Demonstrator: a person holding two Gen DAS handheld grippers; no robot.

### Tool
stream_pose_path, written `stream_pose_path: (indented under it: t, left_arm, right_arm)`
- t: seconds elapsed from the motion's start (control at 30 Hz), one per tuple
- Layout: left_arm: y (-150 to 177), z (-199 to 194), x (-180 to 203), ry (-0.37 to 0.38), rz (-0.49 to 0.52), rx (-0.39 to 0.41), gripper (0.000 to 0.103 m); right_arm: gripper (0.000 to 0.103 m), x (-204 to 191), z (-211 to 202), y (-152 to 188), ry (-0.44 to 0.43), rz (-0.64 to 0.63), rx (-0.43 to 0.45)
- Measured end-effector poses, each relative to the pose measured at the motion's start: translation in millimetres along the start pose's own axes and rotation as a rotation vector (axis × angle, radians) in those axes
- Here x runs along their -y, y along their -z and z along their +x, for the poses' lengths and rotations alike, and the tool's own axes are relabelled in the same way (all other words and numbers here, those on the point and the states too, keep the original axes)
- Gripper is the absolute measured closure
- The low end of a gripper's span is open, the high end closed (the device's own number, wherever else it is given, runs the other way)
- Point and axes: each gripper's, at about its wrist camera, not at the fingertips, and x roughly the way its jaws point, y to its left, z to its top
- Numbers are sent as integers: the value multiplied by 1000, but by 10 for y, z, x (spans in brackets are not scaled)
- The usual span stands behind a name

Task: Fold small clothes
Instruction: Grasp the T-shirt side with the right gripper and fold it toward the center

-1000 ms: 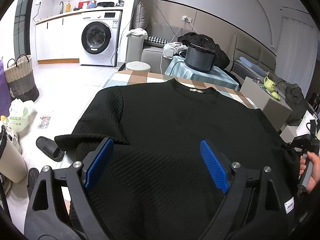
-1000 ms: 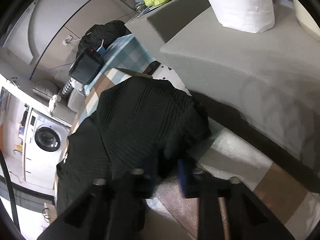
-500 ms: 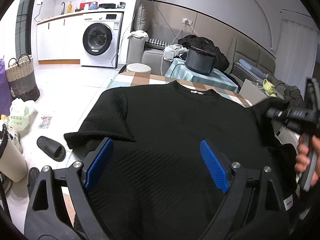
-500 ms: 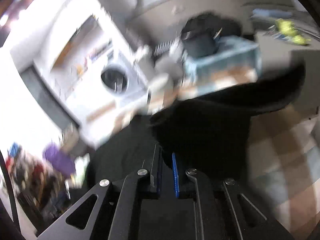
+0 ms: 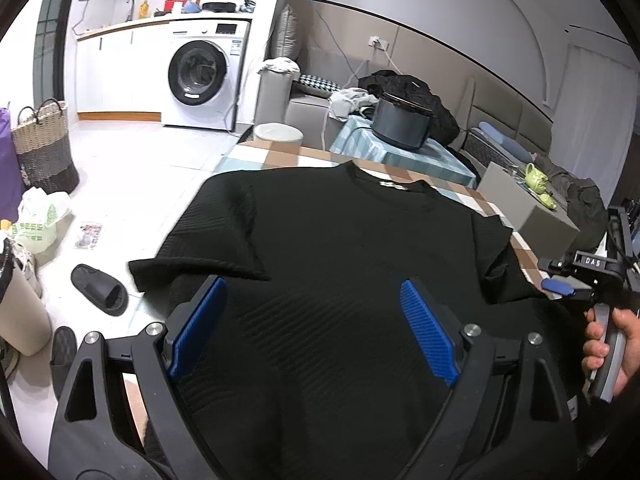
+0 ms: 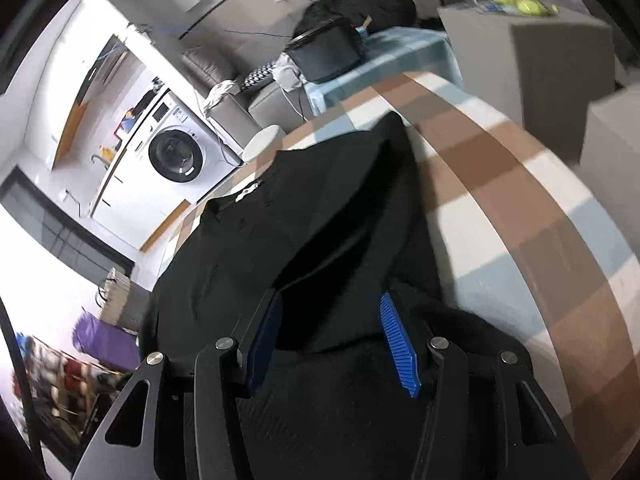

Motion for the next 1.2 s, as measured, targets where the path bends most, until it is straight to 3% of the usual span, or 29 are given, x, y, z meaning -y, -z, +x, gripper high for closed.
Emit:
stream_pose_path:
  t: [0.13, 0.33, 0.47, 0.63, 0.7, 0.73, 0.77, 0.83, 0.93, 1.03, 1.1, 1.2]
  left_arm:
    - [-104, 116, 324, 61, 56, -24, 15]
    - [-235, 420, 1170, 155, 239, -67, 14]
    - [-270, 834, 1876, 275, 346, -146, 14]
    - [-173, 1390, 2554, 296, 450, -250, 14]
    - [-105, 1579, 2731, 310, 457, -301, 21]
    - [-79, 1652, 2773, 299, 455, -312, 37]
    - [-56, 1735, 2786, 289, 452, -321, 67]
    - [-61, 1829, 2717, 281, 399, -341, 100]
    - [-177, 1857, 2306, 232, 252, -326, 99]
    - [-218, 1971, 1923, 170, 97, -428, 97]
    - [-200, 1943, 1831, 107, 113, -421, 96]
    - [-181, 1887, 1878, 112, 145, -412, 76]
  right_arm:
    - [42, 26, -129, 91, -21, -10, 12]
    - [41, 73, -336, 258, 9, -91, 6]
    - [40, 199, -444, 351, -1, -96, 6]
    - [39, 372, -558, 418, -11, -58, 15]
    - [39, 418, -569, 437, -15, -43, 12]
    - [39, 432, -567, 446, -15, -40, 9]
    - [39, 438, -566, 452, -16, -38, 8]
    - [39, 449, -549, 463, -20, -34, 1]
    - [39, 448, -522, 466, -26, -31, -4]
    - [39, 445, -502, 464, -37, -32, -6]
    - [37, 432, -475, 466, -38, -36, -10]
    - [36, 409, -454, 477, -40, -40, -14]
